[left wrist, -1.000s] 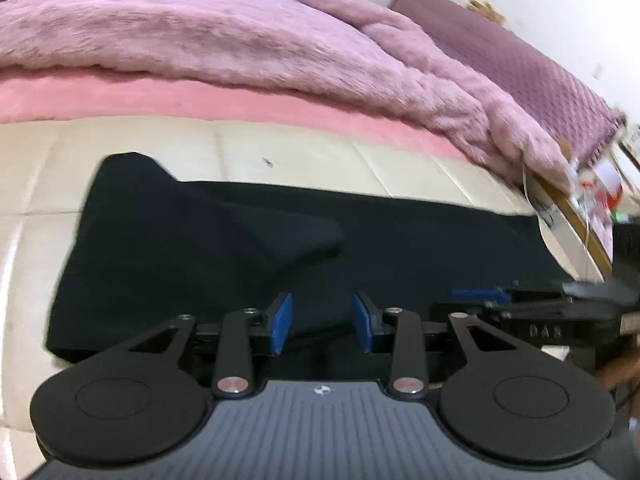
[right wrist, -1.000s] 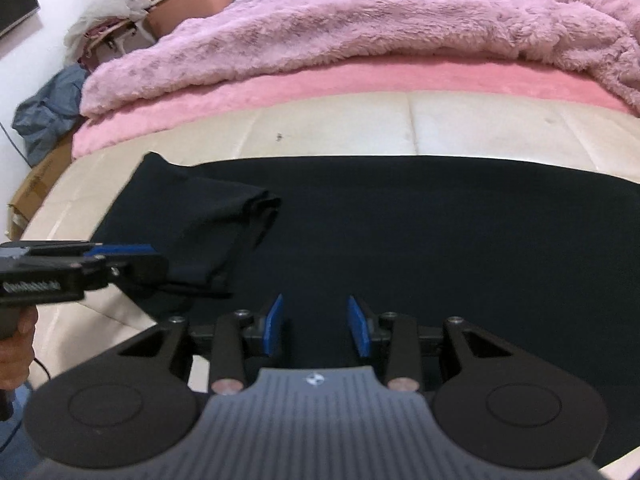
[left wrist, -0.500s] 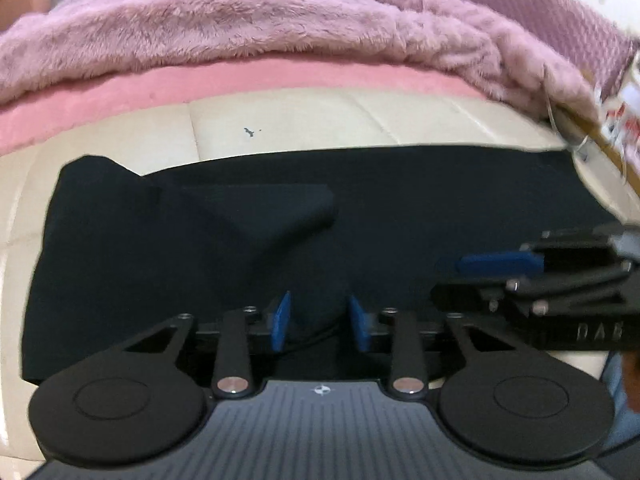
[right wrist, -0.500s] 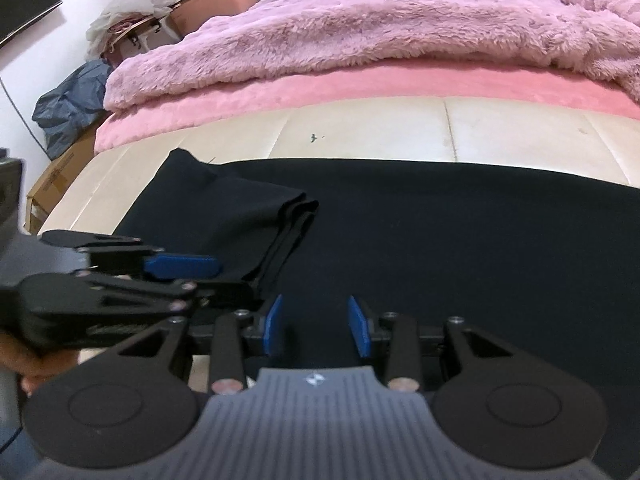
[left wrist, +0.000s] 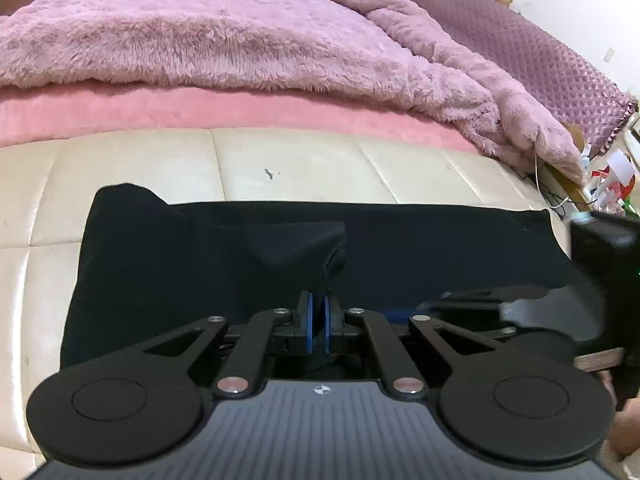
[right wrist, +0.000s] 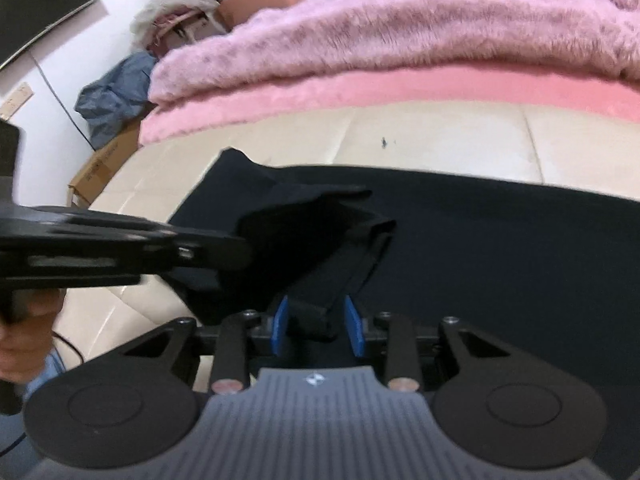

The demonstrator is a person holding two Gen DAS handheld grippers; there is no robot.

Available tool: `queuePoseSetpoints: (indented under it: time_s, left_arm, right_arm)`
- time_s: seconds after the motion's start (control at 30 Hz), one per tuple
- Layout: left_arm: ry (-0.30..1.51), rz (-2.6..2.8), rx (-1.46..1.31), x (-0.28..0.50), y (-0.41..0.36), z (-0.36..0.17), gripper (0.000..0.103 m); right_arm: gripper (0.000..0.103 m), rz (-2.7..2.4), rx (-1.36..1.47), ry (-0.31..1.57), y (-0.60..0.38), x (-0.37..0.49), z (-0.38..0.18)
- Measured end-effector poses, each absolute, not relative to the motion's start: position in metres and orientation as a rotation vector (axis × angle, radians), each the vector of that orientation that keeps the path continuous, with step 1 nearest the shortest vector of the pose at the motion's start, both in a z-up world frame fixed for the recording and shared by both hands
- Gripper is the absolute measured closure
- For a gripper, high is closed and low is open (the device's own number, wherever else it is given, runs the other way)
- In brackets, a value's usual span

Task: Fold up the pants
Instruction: 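Grasp the folded pants edge with the right tool while the left tool holds the fold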

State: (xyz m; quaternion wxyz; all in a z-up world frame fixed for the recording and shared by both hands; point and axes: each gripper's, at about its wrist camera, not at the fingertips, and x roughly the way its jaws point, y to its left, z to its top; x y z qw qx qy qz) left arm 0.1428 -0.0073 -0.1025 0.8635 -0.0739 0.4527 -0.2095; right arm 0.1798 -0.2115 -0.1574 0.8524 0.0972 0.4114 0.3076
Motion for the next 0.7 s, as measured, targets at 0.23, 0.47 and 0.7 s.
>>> queuePoseSetpoints:
  time_s: [0.23,0.47,0.7]
  left_arm:
    - [0.968,-0.505,-0.128,0.149,-0.013,-0.094,0.098]
    - [1.091,-0.576,-0.034,0.156,-0.037,-0.124,0.098]
    - [1.166,-0.587,-0.178,0.164,-0.033,-0.147,0.091]
  right_arm:
    - [0.103,0.665,0.223,0.843,-0.214,0.171,-0.147]
    - [0.103,0.67,0.19,0.938,-0.214,0.162,-0.166]
    - [0.086,0.633,0.173,0.928,-0.222,0.157,-0.167]
